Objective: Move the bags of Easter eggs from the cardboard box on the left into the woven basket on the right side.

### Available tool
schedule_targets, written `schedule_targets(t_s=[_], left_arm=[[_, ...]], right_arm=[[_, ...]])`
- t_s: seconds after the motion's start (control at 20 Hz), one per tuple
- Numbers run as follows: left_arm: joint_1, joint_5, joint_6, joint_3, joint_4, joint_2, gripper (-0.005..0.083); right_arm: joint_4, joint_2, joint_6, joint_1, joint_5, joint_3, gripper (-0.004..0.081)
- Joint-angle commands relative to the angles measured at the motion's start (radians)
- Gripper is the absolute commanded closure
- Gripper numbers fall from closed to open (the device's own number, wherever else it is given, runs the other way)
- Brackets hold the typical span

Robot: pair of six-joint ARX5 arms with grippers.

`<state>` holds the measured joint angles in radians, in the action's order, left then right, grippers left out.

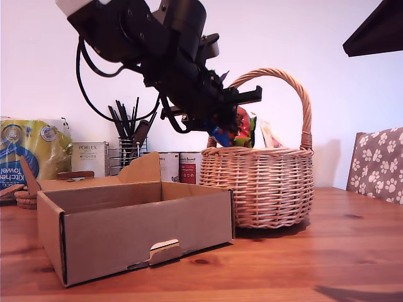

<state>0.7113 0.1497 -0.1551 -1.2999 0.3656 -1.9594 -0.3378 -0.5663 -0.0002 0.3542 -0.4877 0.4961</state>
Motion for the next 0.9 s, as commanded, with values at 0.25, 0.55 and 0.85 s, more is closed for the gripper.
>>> schedule_targets(t_s=[0.25,0.55,0.85], left_arm=[[0.005,-0.099,-0.066,-0.002,-0.030,-0.076,0.0797],[0.004,-0.143,-0.060,-0.016,-0.014,-0.075,0.0323],[0.002,-0.197,0.033,-0.034,-0.113,0.039,0.0258]], right_arm=[[0.004,0.001,0.000,-0.001,-0.001,0.017,0.0783],[0.004,0.001,0.000,-0.001,-0.002,0.017,0.0783],[0.004,0.001,0.000,-0.001,-0.003,0.017,0.0783]])
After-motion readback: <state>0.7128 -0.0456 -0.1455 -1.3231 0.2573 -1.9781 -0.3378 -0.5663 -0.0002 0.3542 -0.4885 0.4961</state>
